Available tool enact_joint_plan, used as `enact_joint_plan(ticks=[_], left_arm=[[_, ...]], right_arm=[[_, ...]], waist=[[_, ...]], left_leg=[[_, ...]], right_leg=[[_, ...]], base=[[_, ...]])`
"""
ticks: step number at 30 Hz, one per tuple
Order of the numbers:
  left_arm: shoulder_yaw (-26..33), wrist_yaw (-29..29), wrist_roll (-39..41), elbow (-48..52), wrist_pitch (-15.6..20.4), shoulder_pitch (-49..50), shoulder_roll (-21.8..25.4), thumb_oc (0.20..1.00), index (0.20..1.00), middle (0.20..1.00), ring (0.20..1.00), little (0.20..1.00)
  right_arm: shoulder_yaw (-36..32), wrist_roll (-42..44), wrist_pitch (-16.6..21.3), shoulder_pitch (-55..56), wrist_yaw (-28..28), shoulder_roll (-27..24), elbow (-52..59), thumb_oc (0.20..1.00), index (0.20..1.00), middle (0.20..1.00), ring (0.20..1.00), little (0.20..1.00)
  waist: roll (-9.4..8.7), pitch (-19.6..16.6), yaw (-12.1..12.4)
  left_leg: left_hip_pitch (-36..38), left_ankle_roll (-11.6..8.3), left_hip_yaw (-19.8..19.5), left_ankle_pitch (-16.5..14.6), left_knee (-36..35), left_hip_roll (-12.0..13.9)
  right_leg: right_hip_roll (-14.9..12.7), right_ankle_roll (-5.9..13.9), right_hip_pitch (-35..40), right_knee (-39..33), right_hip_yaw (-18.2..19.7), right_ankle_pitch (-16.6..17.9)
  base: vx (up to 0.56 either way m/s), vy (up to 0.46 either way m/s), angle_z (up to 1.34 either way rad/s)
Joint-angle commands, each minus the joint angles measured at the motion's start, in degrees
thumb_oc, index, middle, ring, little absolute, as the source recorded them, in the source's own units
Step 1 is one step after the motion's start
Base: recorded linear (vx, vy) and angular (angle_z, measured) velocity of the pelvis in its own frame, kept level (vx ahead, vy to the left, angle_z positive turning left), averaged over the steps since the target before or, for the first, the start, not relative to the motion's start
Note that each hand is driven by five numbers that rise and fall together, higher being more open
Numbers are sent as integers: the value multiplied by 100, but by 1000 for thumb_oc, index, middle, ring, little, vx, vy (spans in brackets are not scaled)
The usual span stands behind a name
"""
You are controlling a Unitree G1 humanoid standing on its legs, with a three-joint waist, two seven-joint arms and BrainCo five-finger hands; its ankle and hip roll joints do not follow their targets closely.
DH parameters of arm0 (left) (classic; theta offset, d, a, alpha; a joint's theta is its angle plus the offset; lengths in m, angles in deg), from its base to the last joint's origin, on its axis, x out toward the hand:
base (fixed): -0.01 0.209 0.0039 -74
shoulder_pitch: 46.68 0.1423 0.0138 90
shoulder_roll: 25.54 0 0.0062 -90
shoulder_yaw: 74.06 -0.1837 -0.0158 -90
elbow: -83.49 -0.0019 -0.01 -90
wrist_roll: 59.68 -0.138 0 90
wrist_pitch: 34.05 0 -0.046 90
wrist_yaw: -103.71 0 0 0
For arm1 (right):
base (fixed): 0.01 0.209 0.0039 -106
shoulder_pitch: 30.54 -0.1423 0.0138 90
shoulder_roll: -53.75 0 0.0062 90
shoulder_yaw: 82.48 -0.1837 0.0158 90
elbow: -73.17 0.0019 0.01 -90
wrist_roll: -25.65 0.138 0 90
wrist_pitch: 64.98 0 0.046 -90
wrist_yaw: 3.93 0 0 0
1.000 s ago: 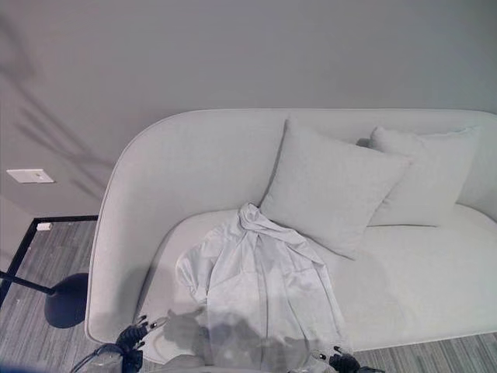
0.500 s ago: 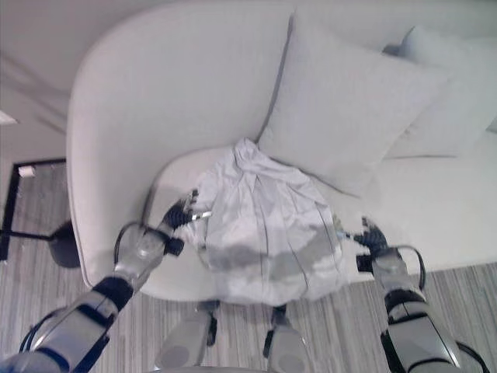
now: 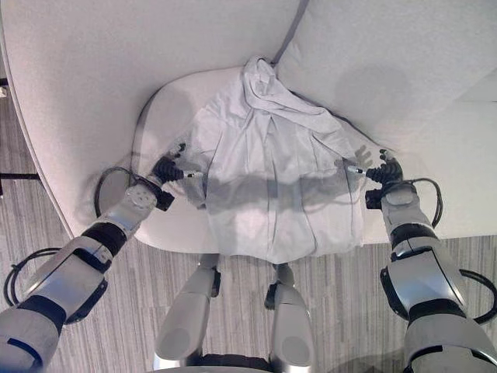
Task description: Hang the clothes on the sofa on the clothes rack.
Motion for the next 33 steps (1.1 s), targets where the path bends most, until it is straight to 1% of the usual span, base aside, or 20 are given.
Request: enact_joint_plan(ticks=[1, 5, 6, 10, 16, 21, 28, 33], left_arm=[[53, 164, -49, -151, 202, -258, 19, 1000, 1000, 1000, 1000, 1000], [28, 212, -12, -166, 207, -371, 164, 1000, 1000, 1000, 1000, 1000], [-18, 250, 6, -152, 206, -465, 197, 1000, 1000, 1000, 1000, 1000], [-30, 289, 38, -110, 206, -531, 267, 1000, 1000, 1000, 1000, 1000], [99, 408, -72, 89, 180, -311, 268, 1000, 1000, 1000, 1000, 1000], [170, 541, -237, 390, 180, -149, 194, 1000, 1000, 1000, 1000, 1000], [184, 592, -418, 431, 151, -46, 72, 1000, 1000, 1000, 1000, 1000], [172, 636, -554, 455, 125, -25, 13, 1000, 1000, 1000, 1000, 1000]], right_arm=[[207, 234, 246, -53, -204, -601, 153, 1000, 1000, 1000, 1000, 1000], [372, 280, 247, -256, -194, -651, 212, 1000, 1000, 1000, 1000, 1000], [510, 319, 235, -418, -174, -593, 200, 1000, 1000, 1000, 1000, 1000], [704, 309, 197, -579, -112, -482, 101, 1000, 1000, 1000, 1000, 1000], [854, 135, 198, -417, -121, -8, 470, 1000, 1000, 1000, 1000, 1000], [878, -80, 210, -264, -167, 97, 486, 1000, 1000, 1000, 1000, 1000], [899, -305, 187, -125, -174, 153, 468, 1000, 1000, 1000, 1000, 1000], [931, -661, 15, -87, -189, 157, 39, 1000, 1000, 1000, 1000, 1000]], waist=[[-209, -374, 54], [-244, -338, 14], [-257, -265, 3], [-251, -209, 5], [-266, -122, -14], [-195, -85, 65], [-148, -55, 148], [-160, -55, 225]], left_leg=[[95, -430, -142, -546, 18, 439], [-26, -432, -136, -536, 18, 447], [-106, -430, -154, -523, 18, 460], [-178, -422, -170, -507, 18, 468], [-250, -390, -164, -516, 53, 462], [-288, -372, -215, -520, 51, 411], [-311, -362, -305, -517, 65, 373], [-376, -406, -409, -478, 28, 372]], right_leg=[[-554, 577, -403, 13, 225, 384], [-521, 574, -530, 13, 253, 382], [-501, 560, -621, 13, 269, 383], [-479, 551, -705, 13, 284, 389], [-448, 497, -789, 13, 329, 353], [-470, 478, -787, 13, 286, 326], [-478, 461, -762, 44, 236, 276], [-460, 468, -770, 27, 121, 272]], base=[[0, 0, 0], [0, 0, 0], [0, 0, 0], [-16, -9, -4], [0, 0, 0], [0, 0, 0], [-4, -22, 4], [-9, -40, 7]])
